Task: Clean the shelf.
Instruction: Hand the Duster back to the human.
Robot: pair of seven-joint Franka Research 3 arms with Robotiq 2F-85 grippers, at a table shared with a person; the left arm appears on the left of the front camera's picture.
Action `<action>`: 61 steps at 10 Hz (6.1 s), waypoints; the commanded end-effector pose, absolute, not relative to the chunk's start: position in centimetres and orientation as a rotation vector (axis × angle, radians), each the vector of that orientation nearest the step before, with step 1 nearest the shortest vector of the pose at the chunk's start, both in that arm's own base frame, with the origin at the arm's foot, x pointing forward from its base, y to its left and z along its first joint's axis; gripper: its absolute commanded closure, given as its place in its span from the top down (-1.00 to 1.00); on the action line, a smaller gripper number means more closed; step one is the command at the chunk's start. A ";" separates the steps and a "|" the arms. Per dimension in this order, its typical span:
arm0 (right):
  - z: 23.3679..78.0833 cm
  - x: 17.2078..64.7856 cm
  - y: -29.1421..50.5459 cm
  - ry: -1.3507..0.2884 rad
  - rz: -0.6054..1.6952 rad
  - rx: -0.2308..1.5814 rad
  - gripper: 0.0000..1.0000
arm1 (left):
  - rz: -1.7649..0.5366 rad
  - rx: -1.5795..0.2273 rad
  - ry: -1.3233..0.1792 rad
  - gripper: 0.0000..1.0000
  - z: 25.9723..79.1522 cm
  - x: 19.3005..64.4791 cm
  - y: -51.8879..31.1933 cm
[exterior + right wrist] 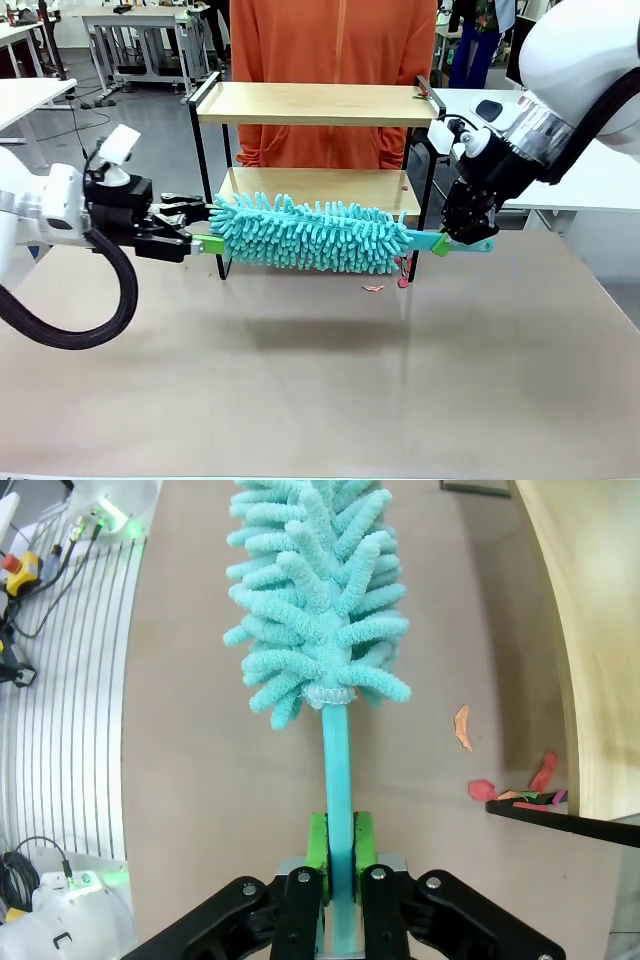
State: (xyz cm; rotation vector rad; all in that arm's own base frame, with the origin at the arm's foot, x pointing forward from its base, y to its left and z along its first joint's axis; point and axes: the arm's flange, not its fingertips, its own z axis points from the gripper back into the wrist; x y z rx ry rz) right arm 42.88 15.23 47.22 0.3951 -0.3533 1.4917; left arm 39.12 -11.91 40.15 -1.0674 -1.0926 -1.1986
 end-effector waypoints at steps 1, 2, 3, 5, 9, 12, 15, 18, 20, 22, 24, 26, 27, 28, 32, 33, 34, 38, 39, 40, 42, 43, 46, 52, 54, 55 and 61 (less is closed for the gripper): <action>47.6 42.7 15.0 -0.353 1.503 0.391 -0.74 | -1.225 -1.062 -1.096 1.00 39.6 40.0 -14.0; 47.6 42.7 15.0 -0.353 1.503 0.391 -0.74 | -1.235 -1.091 -1.069 1.00 39.4 39.9 -15.3; 47.6 42.7 15.0 -0.353 1.503 0.391 -0.74 | -1.243 -1.109 -1.049 1.00 39.2 39.7 -16.4; 47.6 42.7 15.0 -0.353 1.503 0.391 -0.74 | -1.241 -1.152 -1.022 1.00 38.2 39.8 -17.8; 47.6 42.7 15.0 -0.353 1.503 0.391 -0.74 | -1.194 -1.175 -1.060 -1.00 38.4 39.3 -17.9; 47.6 42.7 15.0 -0.353 1.503 0.391 -0.74 | -1.214 -1.187 -1.040 -0.94 38.4 39.2 -17.7; 47.6 42.7 15.0 -0.353 1.503 0.391 -0.74 | -1.181 -1.197 -1.037 -1.00 38.2 39.3 -17.1; 47.1 42.5 15.2 -0.331 1.501 0.407 0.44 | -1.182 -1.155 -1.028 -1.00 38.1 39.9 -16.9; 49.7 41.9 12.9 -0.433 1.433 0.518 1.00 | -1.182 -1.155 -1.028 -1.00 38.1 39.9 -16.9; 51.6 40.9 8.6 -0.602 1.287 0.649 1.00 | -1.182 -1.155 -1.028 -1.00 38.1 39.9 -16.9; 51.9 39.7 3.3 -0.764 1.105 0.811 1.00 | -1.182 -1.155 -1.028 -1.00 38.1 39.9 -16.9; 51.1 37.7 -2.3 -0.928 0.900 0.914 1.00 | -1.182 -1.155 -1.028 -1.00 38.1 39.9 -16.9; 50.6 36.8 -4.2 -0.984 0.834 0.929 1.00 | -1.182 -1.155 -1.028 -1.00 38.1 39.9 -16.9; 50.0 36.4 -5.4 -1.025 0.790 0.932 1.00 | -1.182 -1.155 -1.028 -1.00 38.1 39.9 -16.9; 50.9 36.9 -5.8 -0.944 0.796 0.929 1.00 | -1.064 -1.163 -1.096 -0.63 43.0 39.8 -15.3; 50.9 36.9 -5.8 -0.944 0.796 0.929 1.00 | -1.047 -1.176 -1.148 -0.63 46.3 39.4 -14.6; 50.9 36.9 -5.8 -0.944 0.796 0.929 1.00 | -1.028 -1.172 -1.204 -0.63 49.7 38.9 -13.8; 50.9 36.9 -5.8 -0.944 0.796 0.929 1.00 | -0.717 -0.815 -1.556 -0.63 62.5 37.1 -5.9; 50.9 36.9 -5.8 -0.944 0.796 0.929 1.00 | -0.556 -0.653 -1.604 -0.63 63.7 37.1 -3.1; 50.9 36.9 -5.8 -0.944 0.796 0.929 1.00 | -0.417 -0.491 -1.663 -0.63 63.8 37.4 -0.7; 50.9 36.9 -5.8 -0.944 0.796 0.929 1.00 | -0.225 -0.372 -1.642 -0.63 61.9 39.2 3.1; 50.9 36.9 -5.8 -0.944 0.796 0.929 1.00 | -0.167 -0.351 -1.599 -0.63 59.9 40.2 4.3; 50.9 36.9 -5.8 -0.944 0.796 0.929 1.00 | -0.051 -0.179 -1.500 -0.63 52.0 42.0 6.0; 50.9 36.9 -5.8 -0.944 0.796 0.929 1.00 | 0.012 -0.108 -1.408 -0.63 45.1 39.8 7.3; 50.9 36.9 -5.8 -0.944 0.796 0.929 1.00 | 0.012 -0.108 -1.408 -0.63 45.1 39.8 7.3; 50.9 36.9 -5.8 -0.944 0.796 0.929 1.00 | 0.012 -0.108 -1.408 -0.63 45.1 39.8 7.3; 50.9 36.9 -5.8 -0.944 0.796 0.929 1.00 | 0.012 -0.108 -1.408 -0.63 45.1 39.8 7.3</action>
